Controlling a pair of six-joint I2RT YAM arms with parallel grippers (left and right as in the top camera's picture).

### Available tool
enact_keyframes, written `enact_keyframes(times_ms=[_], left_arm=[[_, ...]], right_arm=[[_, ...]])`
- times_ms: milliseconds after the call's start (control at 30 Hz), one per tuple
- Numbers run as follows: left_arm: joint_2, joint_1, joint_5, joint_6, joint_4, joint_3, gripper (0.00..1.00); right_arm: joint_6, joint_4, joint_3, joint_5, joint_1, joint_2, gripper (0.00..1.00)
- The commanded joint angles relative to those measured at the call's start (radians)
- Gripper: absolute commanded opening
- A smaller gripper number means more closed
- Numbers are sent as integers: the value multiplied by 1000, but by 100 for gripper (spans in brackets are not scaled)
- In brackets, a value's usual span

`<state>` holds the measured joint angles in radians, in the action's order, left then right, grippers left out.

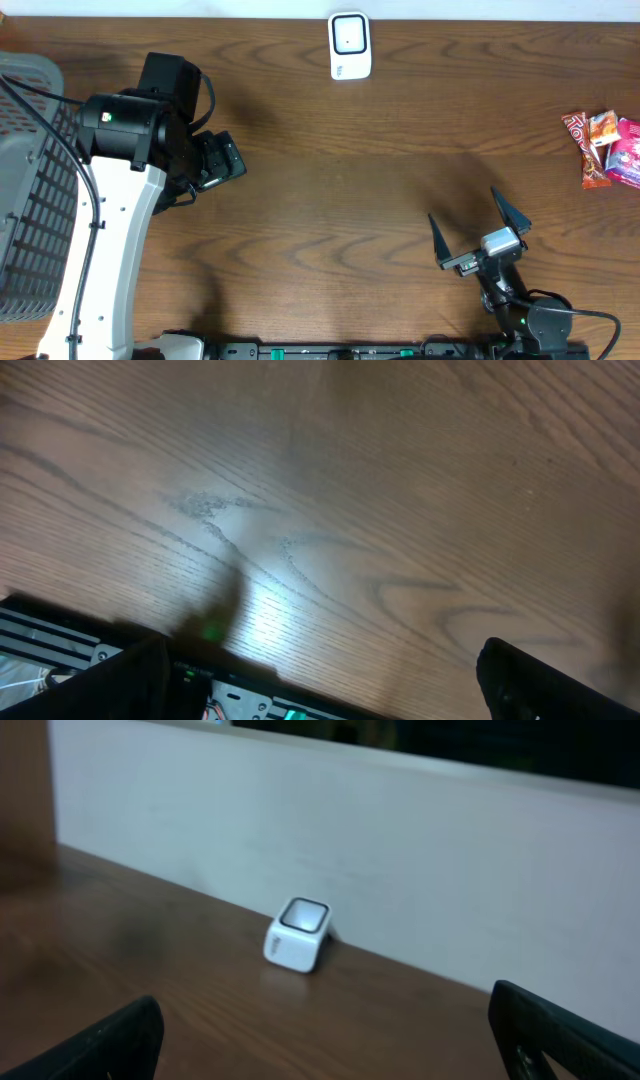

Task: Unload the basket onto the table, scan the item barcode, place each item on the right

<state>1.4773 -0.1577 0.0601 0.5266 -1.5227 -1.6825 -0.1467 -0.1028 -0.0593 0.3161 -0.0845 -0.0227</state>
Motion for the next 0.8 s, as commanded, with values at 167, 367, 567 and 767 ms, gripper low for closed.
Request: enact_keyframes(times_ms=[167,367,567,767], left_arm=[[6,4,-17,-2,-6,-6,98],[6,4,-17,-2,-6,-6,98],[6,4,-17,-2,-6,-6,98],[6,4,-17,-2,-6,-6,98]], right_arm=[[79,29,54,-159,-8,18,99],[291,177,54,-382,-8,18,99],[285,176,54,-377,2,18,99],[197,182,54,-340,2,18,99]])
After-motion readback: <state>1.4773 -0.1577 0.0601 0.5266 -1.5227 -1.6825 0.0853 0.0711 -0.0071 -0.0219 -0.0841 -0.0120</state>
